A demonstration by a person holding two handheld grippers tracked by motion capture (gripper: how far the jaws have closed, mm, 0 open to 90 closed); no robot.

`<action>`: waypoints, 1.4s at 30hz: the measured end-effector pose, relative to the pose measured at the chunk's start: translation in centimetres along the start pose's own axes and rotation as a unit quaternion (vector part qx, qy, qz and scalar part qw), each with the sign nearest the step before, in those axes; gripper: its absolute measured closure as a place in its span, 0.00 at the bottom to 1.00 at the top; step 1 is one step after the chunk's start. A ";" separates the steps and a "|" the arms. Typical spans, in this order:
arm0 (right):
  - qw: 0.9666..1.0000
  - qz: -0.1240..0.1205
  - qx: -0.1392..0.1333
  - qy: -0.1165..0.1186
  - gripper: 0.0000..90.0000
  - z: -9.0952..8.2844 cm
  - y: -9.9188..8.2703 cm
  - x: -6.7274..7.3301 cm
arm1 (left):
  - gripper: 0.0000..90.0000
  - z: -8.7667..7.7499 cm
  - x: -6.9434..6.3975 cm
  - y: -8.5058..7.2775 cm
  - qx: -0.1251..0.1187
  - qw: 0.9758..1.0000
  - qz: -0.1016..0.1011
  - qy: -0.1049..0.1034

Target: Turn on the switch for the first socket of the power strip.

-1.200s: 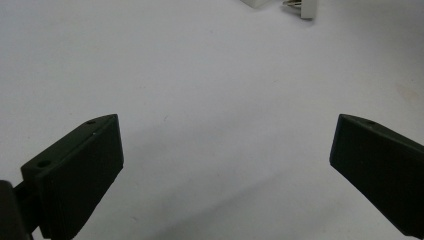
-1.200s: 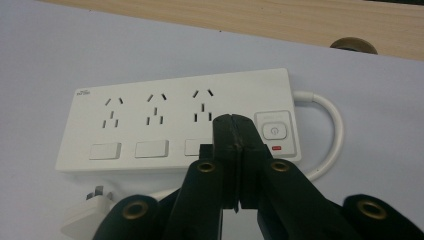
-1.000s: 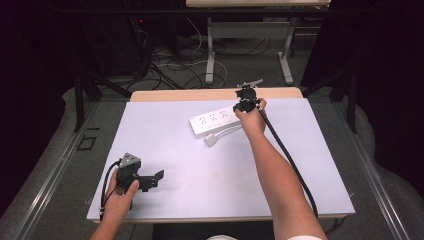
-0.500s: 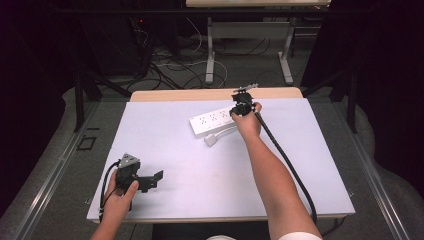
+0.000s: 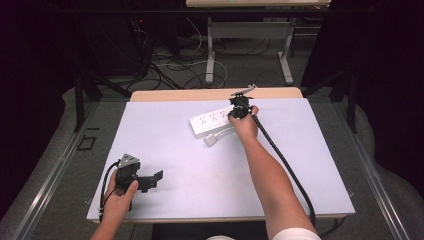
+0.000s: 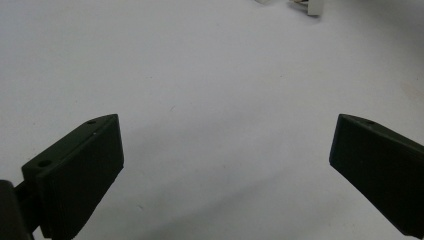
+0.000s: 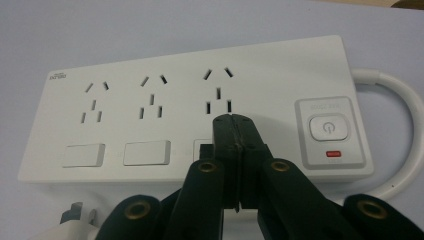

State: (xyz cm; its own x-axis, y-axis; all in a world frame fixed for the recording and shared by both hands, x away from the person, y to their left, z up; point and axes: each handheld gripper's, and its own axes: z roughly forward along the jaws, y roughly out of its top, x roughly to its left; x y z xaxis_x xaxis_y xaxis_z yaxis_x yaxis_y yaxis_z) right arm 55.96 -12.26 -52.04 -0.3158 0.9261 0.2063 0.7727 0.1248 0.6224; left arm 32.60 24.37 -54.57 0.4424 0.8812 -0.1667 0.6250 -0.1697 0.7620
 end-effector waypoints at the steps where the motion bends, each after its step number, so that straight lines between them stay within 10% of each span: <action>1: 1.000 -0.003 0.007 -0.005 1.00 0.1 0.0 -0.1 | 0.01 0.0 0.0 0.0 0.000 1.000 -0.001 0.000; 42: 1.000 0.012 0.001 0.007 1.00 0.4 -0.6 -0.8 | 0.01 -0.1 0.0 0.1 0.000 1.000 0.000 0.001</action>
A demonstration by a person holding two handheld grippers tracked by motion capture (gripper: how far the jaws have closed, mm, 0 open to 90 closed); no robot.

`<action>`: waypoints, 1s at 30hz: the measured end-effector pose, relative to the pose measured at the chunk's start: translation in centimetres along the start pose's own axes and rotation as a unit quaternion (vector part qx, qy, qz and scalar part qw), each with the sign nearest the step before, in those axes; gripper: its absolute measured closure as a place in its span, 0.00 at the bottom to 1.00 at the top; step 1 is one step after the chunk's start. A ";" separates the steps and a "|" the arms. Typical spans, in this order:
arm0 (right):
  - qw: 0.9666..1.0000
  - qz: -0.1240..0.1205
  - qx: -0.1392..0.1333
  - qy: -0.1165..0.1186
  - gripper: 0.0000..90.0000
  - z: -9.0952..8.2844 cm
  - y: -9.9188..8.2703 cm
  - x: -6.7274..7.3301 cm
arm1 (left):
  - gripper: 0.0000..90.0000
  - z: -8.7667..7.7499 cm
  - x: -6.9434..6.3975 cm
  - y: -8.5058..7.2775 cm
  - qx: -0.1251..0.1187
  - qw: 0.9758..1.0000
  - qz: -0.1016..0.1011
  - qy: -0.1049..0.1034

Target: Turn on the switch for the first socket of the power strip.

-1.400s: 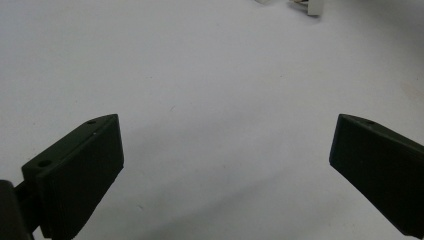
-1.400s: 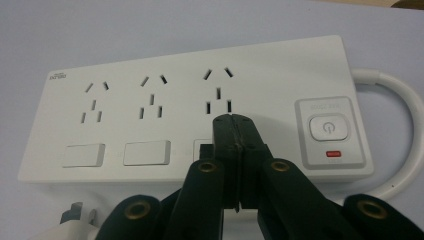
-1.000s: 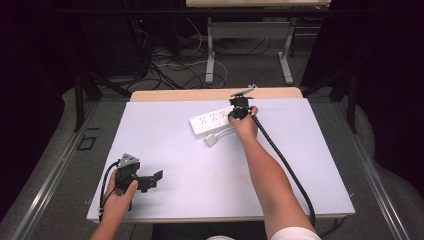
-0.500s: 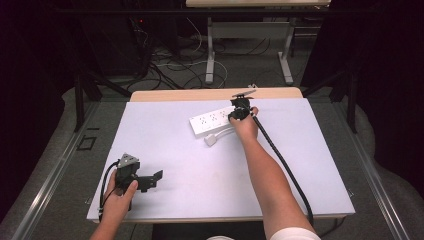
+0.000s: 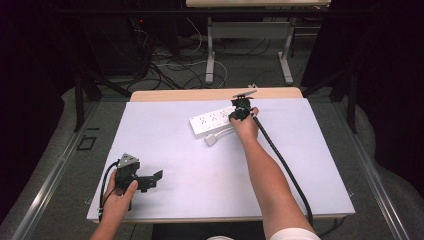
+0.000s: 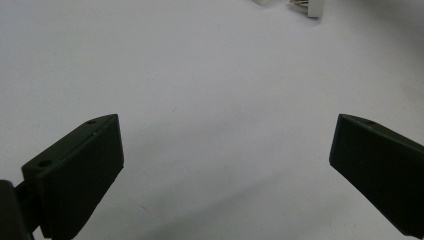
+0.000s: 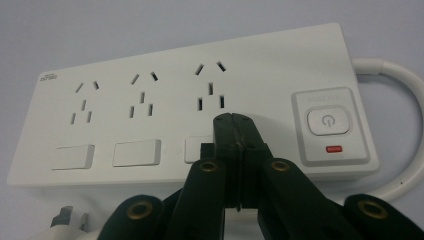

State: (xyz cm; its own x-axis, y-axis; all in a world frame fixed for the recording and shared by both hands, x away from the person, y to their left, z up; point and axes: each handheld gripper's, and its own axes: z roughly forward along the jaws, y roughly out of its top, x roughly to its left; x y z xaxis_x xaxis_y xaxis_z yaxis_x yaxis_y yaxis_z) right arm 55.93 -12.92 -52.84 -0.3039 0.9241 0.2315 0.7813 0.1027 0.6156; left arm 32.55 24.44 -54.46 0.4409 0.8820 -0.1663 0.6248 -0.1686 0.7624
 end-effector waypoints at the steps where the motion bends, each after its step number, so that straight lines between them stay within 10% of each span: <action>1: 1.000 0.000 0.000 0.000 1.00 0.0 0.0 0.0 | 0.01 0.0 0.0 0.0 0.001 1.000 0.001 0.000; 30: 1.000 -0.017 0.015 -0.008 1.00 -1.1 0.4 -0.3 | 0.01 0.2 -0.1 0.1 0.000 1.000 0.003 -0.002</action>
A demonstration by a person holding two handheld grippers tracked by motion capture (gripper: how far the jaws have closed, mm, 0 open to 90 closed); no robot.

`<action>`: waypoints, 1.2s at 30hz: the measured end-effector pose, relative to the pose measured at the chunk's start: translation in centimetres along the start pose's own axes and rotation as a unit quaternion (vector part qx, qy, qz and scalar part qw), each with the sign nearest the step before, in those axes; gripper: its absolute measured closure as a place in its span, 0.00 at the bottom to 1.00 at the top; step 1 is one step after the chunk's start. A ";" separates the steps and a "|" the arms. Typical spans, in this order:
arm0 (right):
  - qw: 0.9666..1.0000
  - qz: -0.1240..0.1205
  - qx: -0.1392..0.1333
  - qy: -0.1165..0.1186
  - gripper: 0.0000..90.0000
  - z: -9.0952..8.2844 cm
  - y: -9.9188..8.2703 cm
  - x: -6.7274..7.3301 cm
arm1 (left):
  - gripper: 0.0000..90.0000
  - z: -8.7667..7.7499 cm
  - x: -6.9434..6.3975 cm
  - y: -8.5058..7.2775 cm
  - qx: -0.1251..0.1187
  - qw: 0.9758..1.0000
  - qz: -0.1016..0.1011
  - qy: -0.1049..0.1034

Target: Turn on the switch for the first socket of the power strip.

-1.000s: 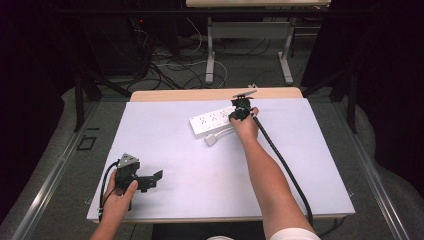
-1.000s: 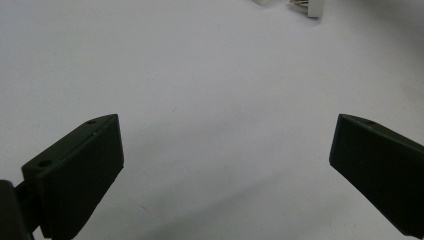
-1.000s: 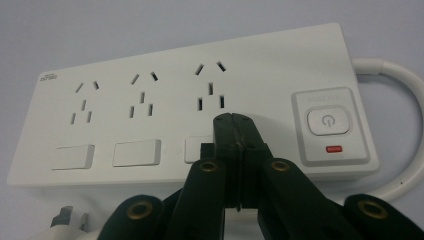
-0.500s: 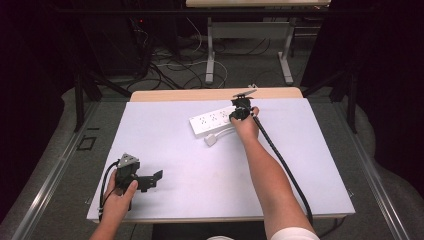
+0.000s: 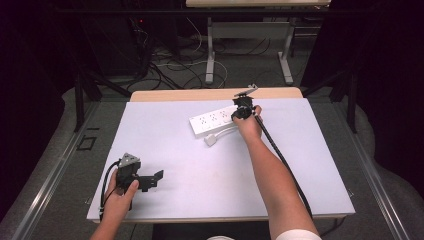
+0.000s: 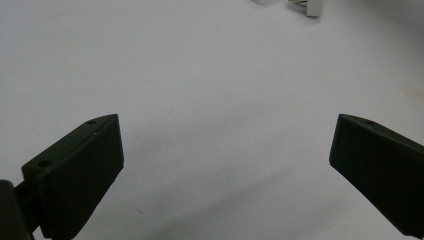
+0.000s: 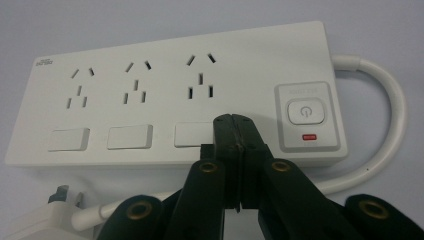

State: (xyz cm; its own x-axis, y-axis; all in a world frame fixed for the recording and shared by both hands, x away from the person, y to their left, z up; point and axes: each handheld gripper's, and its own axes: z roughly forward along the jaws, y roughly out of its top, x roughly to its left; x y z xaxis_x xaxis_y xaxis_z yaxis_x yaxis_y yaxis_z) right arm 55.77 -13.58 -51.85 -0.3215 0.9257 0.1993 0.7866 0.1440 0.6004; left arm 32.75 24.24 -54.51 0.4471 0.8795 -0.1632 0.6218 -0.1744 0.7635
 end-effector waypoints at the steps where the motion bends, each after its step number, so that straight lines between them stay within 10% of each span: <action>1: 1.000 0.000 0.000 0.000 1.00 0.0 0.0 0.0 | 0.01 0.0 0.0 0.0 0.000 1.000 0.000 0.000; 36: 0.998 -0.039 0.047 0.011 0.71 -3.1 -0.3 1.2 | 0.01 0.3 -0.2 0.1 0.006 1.000 0.004 -0.001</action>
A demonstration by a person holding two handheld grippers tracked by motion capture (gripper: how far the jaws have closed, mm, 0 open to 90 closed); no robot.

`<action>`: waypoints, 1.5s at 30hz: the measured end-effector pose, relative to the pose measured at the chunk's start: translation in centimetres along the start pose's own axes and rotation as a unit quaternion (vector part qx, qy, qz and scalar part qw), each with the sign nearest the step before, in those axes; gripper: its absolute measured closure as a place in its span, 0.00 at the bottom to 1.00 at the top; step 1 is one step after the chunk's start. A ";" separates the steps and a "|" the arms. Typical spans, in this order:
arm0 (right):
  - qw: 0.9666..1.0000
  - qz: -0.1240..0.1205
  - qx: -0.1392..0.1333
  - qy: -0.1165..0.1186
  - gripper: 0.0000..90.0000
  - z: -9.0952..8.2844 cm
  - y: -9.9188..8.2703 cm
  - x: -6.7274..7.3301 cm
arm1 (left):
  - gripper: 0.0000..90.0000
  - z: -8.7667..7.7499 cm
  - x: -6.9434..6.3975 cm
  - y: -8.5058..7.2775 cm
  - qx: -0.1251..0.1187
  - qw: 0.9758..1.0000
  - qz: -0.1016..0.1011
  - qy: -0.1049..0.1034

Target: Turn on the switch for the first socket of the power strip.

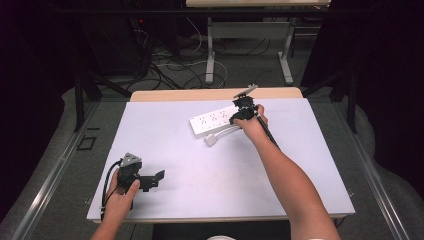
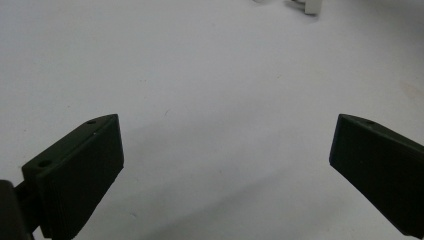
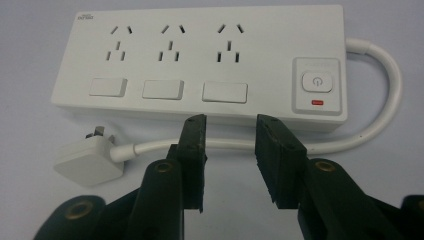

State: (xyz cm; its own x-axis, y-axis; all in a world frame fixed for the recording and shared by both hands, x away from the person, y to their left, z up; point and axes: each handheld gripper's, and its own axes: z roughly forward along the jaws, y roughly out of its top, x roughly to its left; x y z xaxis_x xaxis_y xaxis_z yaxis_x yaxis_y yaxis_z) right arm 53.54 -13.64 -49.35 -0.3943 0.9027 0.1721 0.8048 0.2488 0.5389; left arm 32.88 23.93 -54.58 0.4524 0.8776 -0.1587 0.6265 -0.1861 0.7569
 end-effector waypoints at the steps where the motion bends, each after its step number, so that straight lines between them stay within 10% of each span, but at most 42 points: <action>1: 1.000 -0.010 -0.009 0.007 0.70 -0.1 -0.1 -0.1 | 0.01 0.0 0.0 0.0 0.000 1.000 0.002 0.000; 31: 0.996 -0.069 -0.013 0.047 0.41 -6.1 -3.2 -0.1 | 0.01 0.1 -0.2 0.1 0.001 1.000 0.006 0.003; 45: 0.995 -0.052 -0.041 0.068 0.16 -8.6 -6.0 -1.0 | 0.01 0.1 -0.3 0.1 0.005 1.000 0.003 -0.002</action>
State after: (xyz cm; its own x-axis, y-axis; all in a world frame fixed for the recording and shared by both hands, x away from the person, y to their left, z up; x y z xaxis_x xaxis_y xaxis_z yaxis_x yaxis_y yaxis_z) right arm 45.32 -19.01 -45.63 -0.5347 0.8161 0.2193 0.7200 0.3041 0.6238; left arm 32.92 23.59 -54.53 0.4592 0.8744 -0.1570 0.6299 -0.1959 0.7515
